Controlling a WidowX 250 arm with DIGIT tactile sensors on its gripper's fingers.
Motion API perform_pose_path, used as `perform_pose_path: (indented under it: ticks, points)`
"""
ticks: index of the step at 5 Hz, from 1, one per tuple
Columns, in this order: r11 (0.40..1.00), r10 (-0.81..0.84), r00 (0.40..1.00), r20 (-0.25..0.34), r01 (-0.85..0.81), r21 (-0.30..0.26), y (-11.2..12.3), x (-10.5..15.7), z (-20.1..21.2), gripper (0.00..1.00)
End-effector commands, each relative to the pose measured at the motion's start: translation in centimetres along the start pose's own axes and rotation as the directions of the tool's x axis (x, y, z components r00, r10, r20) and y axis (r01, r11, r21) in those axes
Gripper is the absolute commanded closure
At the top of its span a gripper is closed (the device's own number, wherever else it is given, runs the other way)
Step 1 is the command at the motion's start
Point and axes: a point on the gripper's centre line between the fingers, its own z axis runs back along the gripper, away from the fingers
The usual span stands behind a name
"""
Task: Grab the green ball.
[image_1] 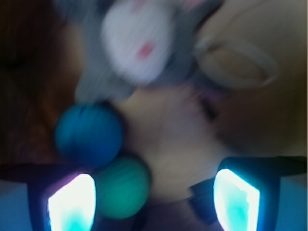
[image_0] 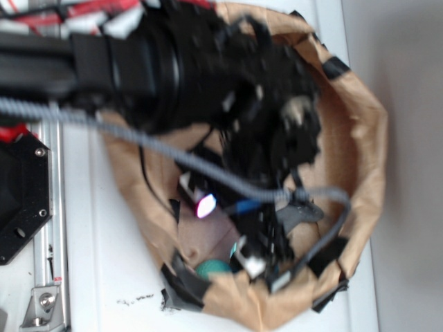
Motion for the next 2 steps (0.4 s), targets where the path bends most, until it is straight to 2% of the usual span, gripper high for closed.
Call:
perform_pose_path:
  ticks: [1, 2]
  points:
    - [0.995, -0.083, 0.996, -0.012, 0.083, 0.054, -1.2, -4.5, -3.6, 0.00]
    - [0.993, -0.092, 0.996, -0.017, 0.093, 0.068, -0.6, -5.5, -6.2, 0.00]
